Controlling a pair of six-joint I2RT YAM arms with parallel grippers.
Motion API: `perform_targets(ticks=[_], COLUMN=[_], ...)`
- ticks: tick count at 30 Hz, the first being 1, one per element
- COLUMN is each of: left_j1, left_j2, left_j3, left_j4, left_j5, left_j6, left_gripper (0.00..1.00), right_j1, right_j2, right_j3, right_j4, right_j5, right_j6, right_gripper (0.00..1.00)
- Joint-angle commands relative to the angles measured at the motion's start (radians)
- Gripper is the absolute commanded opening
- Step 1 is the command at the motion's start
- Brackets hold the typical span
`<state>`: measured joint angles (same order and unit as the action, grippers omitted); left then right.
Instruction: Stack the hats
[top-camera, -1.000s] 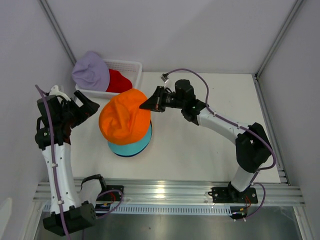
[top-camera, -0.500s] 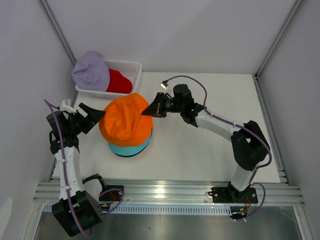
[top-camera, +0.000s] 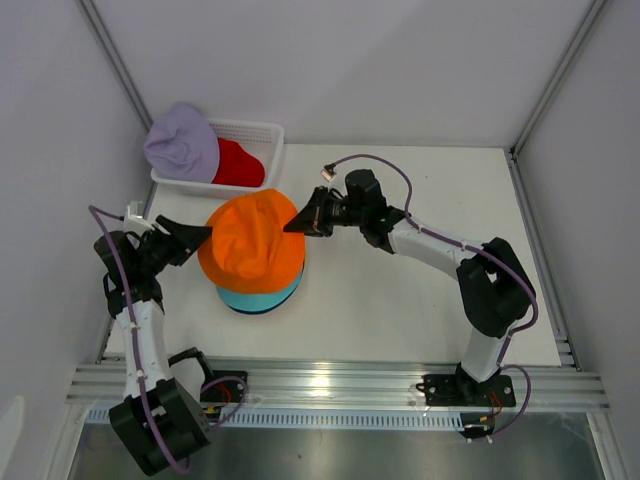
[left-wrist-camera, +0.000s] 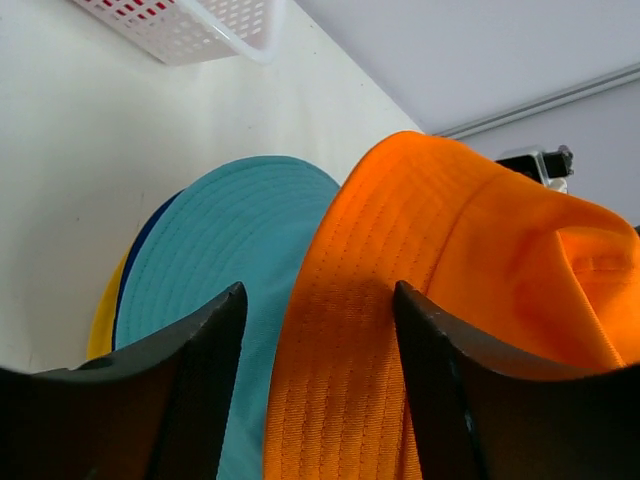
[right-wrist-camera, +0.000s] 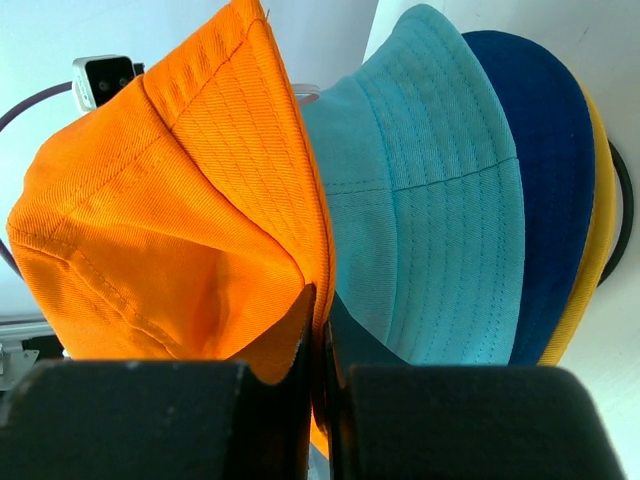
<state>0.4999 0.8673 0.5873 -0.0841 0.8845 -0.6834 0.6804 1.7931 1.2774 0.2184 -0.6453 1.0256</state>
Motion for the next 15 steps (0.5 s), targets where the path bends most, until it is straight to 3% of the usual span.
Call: perform_targets(ticks=[1, 3, 4, 6, 11, 15], left_j1=[0.012, 0.012, 0.014, 0.012, 0.012, 0.014], left_j2=[0.004, 0.015, 0.019, 0.019, -0.025, -0.059], left_j3=[-0.021, -0.014, -0.012, 0.008, 0.075, 0.147], left_j4=[0.110, 0.112, 0.112, 0.106, -0.054, -0.218], left_j5=[0.059, 0.062, 0.062, 0.058, -0.042, -0.127], left_j6=[-0.033, -0.036, -0.039, -0.057, -0.108, -0.107], left_gripper=[0.48, 0.33, 0.18, 0.01, 0.01, 0.01], right_j1=[-0.007, -0.007, -0.008, -0.010, -0.022, -0.031], right_j2=[0.012, 0.009, 0.008, 0.000, -0.024, -0.075], right_j3=[0.022, 0.022, 0.022, 0.025, 0.046, 0.023], right_j4=[0.030, 0.026, 0.024, 0.010, -0.082, -0.061], right_j5=[0.004, 0.007, 0.009, 0.007, -0.004, 0.006], right_j6=[0.014, 0.016, 0.016, 0.024, 0.053, 0.099], right_gripper=[0.06, 0.05, 0.04, 0.04, 0.04, 0.05])
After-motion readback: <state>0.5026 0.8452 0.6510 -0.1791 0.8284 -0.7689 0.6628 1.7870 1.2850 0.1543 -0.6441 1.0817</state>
